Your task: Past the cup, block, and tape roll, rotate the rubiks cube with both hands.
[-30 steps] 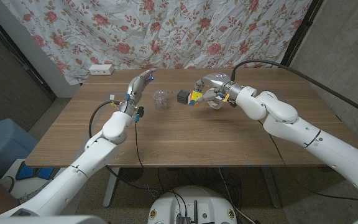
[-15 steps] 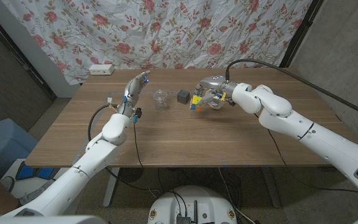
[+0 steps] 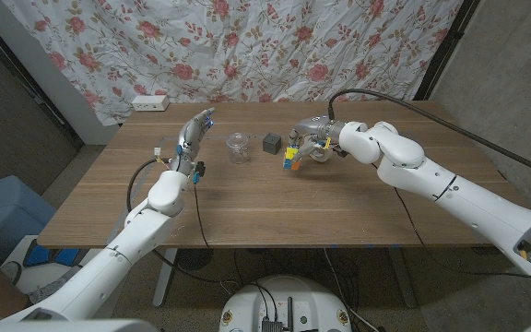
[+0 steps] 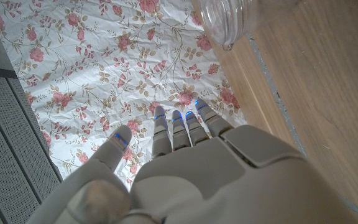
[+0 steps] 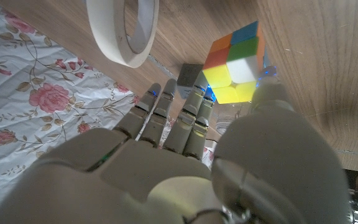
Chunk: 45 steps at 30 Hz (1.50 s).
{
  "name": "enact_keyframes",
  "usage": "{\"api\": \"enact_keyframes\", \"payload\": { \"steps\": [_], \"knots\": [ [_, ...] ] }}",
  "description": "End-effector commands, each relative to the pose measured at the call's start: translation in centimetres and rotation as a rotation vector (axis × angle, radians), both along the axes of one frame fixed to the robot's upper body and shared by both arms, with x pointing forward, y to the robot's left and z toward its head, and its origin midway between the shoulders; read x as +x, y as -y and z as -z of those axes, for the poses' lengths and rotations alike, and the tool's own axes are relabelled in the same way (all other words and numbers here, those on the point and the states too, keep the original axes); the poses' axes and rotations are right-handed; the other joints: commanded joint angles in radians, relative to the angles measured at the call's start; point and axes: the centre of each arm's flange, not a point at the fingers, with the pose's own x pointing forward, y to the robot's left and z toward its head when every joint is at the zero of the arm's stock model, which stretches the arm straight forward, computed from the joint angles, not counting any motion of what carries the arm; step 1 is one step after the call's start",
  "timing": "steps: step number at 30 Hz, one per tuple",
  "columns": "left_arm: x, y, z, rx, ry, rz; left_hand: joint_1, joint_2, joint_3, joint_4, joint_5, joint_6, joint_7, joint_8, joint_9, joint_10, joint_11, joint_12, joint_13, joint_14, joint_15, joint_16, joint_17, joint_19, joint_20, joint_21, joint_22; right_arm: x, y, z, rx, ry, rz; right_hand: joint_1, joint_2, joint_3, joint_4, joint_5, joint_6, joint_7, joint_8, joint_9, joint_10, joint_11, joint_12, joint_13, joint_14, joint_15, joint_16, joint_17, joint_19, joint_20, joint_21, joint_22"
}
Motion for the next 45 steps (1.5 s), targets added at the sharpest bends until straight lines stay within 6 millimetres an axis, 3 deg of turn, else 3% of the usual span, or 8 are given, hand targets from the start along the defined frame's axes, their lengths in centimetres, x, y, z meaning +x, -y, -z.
{"api": "enact_keyframes", "payload": {
  "steps": [1, 22, 45],
  "knots": [
    [0.2, -1.4, 0.8, -0.040, -0.008, -0.019, 0.002, 0.071, 0.003, -0.006, 0.004, -0.003, 0.003, 0.004, 0.001, -0.002, 0.004, -0.002, 0.004, -0.001, 0.004, 0.001, 0.002, 0.005, 0.002, 0.002, 0.003, 0.4, -1.0, 0.8, -0.042, -0.025, 0.011, 0.038, 0.064, 0.003, 0.007, 0.006, 0.085, -0.086, 0.005, 0.005, -0.006, 0.000, -0.003, 0.005, -0.001, -0.137, -0.002, 0.003, -0.006, 0.001, 0.003, 0.002],
    [0.6, -2.7, 3.3, -0.089, -0.050, 0.002, -0.001, 0.071, 0.003, -0.005, 0.003, -0.005, 0.012, 0.006, 0.001, -0.004, 0.006, -0.002, 0.004, -0.004, 0.007, 0.001, 0.003, 0.003, 0.004, 0.001, 0.003, 1.0, -2.6, 2.9, -0.118, -0.033, 0.003, 0.019, 0.075, 0.002, 0.010, 0.004, 0.088, -0.085, -0.001, 0.003, -0.011, 0.001, -0.004, 0.010, 0.002, -0.138, 0.001, 0.008, -0.005, -0.002, 0.004, 0.002],
    [1.9, -2.9, 5.2, -0.153, -0.091, 0.028, -0.006, 0.069, 0.001, 0.000, 0.002, 0.000, 0.016, 0.009, 0.001, -0.002, 0.008, -0.001, 0.004, -0.004, 0.009, 0.002, 0.004, 0.004, 0.003, 0.001, 0.003, 2.1, -3.7, 4.0, -0.140, -0.040, -0.009, 0.002, 0.079, 0.001, 0.011, 0.001, 0.092, -0.086, -0.001, 0.009, -0.009, 0.001, -0.001, 0.015, 0.009, -0.139, 0.001, 0.009, -0.006, 0.000, 0.004, 0.002]
  ]
}}
